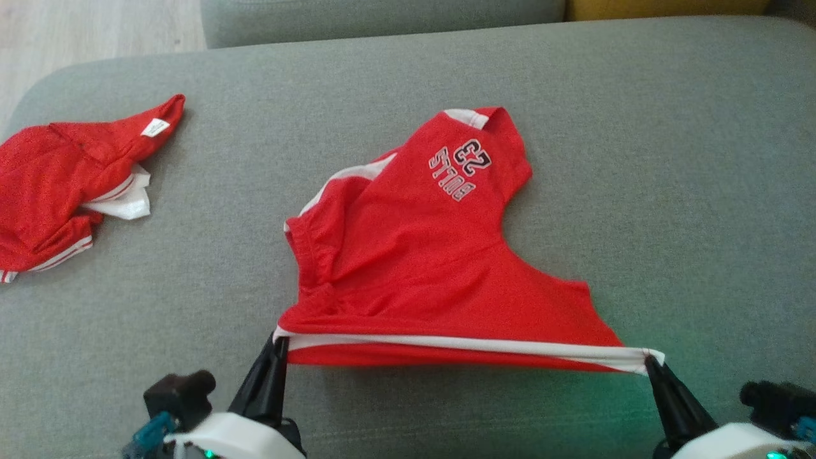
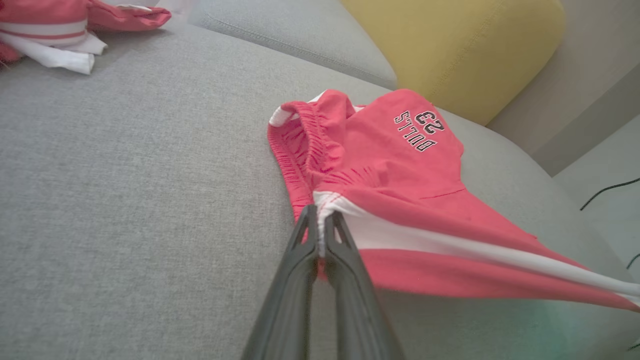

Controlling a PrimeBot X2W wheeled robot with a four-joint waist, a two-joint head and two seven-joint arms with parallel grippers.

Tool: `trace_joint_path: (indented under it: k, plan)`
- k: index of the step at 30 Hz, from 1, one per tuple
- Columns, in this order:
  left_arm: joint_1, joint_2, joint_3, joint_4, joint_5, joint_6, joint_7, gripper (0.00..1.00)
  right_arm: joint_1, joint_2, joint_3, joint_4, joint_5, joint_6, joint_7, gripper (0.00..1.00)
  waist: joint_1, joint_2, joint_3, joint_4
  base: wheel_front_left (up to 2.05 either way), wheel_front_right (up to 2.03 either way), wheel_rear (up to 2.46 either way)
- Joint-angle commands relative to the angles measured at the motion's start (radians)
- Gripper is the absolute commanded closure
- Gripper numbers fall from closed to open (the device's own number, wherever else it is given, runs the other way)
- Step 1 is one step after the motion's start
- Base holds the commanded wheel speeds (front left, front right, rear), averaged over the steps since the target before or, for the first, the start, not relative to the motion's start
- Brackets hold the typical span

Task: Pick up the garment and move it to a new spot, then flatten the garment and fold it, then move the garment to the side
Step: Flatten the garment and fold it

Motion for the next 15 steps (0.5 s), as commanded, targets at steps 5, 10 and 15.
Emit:
trace_joint_path:
  k: [5,10,15]
  plan:
    - [0.006,0.026,0.048,-0.073,-0.013,0.03,0.019,1.0,0.015,-0.018,-0.039,-0.071,0.005,0.002,0.018,1.0,0.0001,0.0,-0.013,0.008,0.0,0.0,0.0]
    - [-0.029,0.038,0.042,-0.08,-0.022,0.014,0.042,1.0,-0.037,-0.018,-0.06,-0.079,-0.023,0.002,0.023,1.0,0.0001,0.0,-0.001,0.014,0.0,0.0,0.0]
    - [-0.134,0.047,0.046,-0.06,-0.037,-0.005,0.079,1.0,-0.219,-0.018,-0.047,-0.045,-0.078,0.002,0.04,1.0,0.0001,0.0,0.049,0.028,0.0,0.0,0.0]
